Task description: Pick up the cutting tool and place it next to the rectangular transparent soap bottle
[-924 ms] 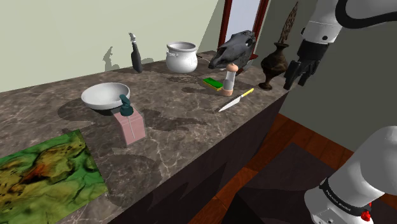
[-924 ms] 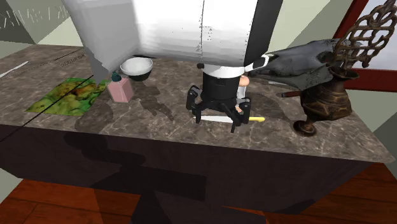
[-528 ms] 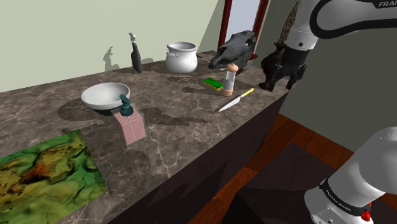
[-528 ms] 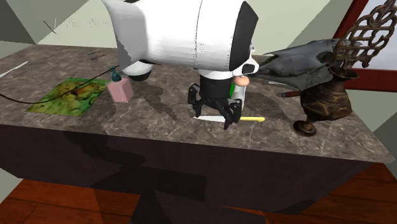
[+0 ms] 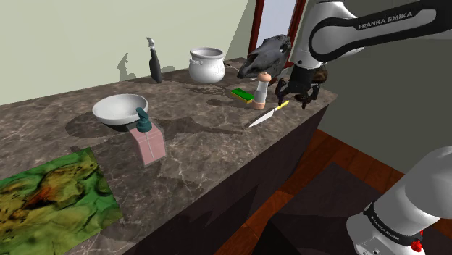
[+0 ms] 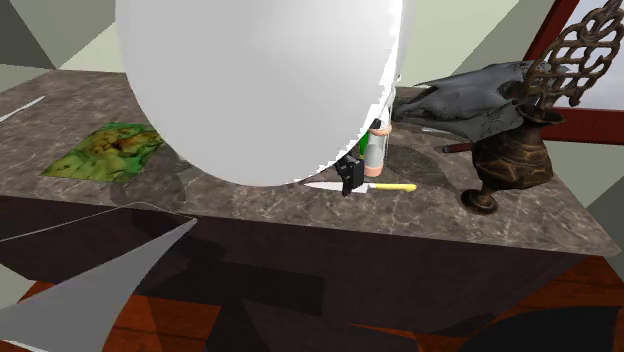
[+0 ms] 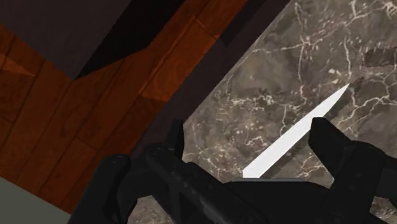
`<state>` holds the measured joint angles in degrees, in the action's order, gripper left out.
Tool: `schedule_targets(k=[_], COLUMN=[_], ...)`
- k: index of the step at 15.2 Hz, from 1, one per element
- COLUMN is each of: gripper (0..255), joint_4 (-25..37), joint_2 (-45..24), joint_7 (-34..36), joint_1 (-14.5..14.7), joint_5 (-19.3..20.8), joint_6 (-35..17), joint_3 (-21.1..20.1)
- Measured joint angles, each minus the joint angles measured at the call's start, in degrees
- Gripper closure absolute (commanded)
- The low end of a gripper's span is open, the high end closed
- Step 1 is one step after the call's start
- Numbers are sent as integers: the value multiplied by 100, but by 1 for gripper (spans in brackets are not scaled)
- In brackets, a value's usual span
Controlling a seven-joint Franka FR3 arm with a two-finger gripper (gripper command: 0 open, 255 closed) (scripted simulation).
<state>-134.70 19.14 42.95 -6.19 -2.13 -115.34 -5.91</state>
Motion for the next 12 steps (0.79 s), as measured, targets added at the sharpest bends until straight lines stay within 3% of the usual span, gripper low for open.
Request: schedule_targets(k=[7, 12], gripper=[0, 0], joint_4=[837, 1462], joint_2=[-1532, -2496], joint_7=[2088, 3416], joint_1=[-357, -525], joint_5=[228, 416], joint_6=[-720, -1060], joint_3=[-145, 18])
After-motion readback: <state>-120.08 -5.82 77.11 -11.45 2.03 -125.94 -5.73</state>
